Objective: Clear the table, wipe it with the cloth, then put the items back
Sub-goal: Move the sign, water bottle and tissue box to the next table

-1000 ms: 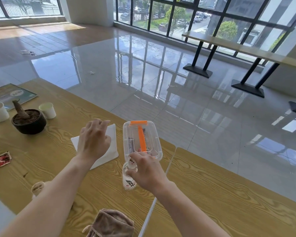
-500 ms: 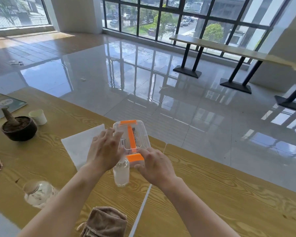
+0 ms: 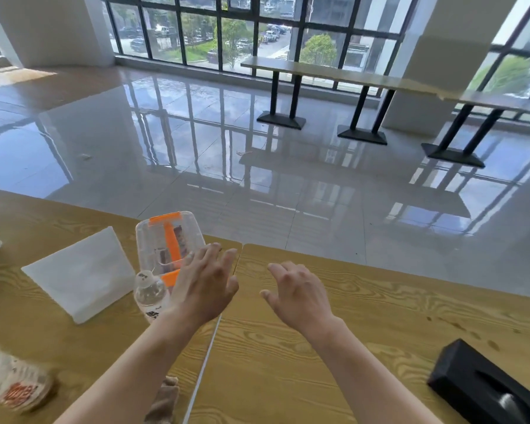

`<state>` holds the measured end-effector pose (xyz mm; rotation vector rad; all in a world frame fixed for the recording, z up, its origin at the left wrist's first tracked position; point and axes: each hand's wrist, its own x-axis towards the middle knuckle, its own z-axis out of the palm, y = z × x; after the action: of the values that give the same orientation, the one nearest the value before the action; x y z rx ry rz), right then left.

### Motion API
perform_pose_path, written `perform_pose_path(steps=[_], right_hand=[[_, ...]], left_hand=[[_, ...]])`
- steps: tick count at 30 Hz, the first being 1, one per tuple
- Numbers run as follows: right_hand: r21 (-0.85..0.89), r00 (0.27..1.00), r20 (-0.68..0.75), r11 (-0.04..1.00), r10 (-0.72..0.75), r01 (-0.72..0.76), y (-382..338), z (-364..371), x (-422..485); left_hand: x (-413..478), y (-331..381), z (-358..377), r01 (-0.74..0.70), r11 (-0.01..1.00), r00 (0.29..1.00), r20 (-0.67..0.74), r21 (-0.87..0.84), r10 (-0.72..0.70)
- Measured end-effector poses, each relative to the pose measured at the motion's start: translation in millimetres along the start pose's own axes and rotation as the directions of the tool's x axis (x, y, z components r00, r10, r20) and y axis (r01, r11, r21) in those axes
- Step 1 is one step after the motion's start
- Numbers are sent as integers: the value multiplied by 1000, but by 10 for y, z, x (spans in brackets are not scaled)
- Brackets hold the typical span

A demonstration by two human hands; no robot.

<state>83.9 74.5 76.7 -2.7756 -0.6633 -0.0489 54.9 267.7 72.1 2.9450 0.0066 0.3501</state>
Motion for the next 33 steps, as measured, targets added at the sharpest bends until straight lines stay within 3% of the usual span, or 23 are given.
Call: perform_pose_path(steps=[19, 33], right_hand=[[-20, 925, -55, 926, 375, -376, 1636, -479, -1285], [-10, 748, -54, 748, 662, -663, 2701, -664, -2388]], left_hand=[[52, 1973, 575, -320, 946, 941, 101, -51, 324], [-54, 3246, 1065, -514, 843, 827, 166, -161, 536]])
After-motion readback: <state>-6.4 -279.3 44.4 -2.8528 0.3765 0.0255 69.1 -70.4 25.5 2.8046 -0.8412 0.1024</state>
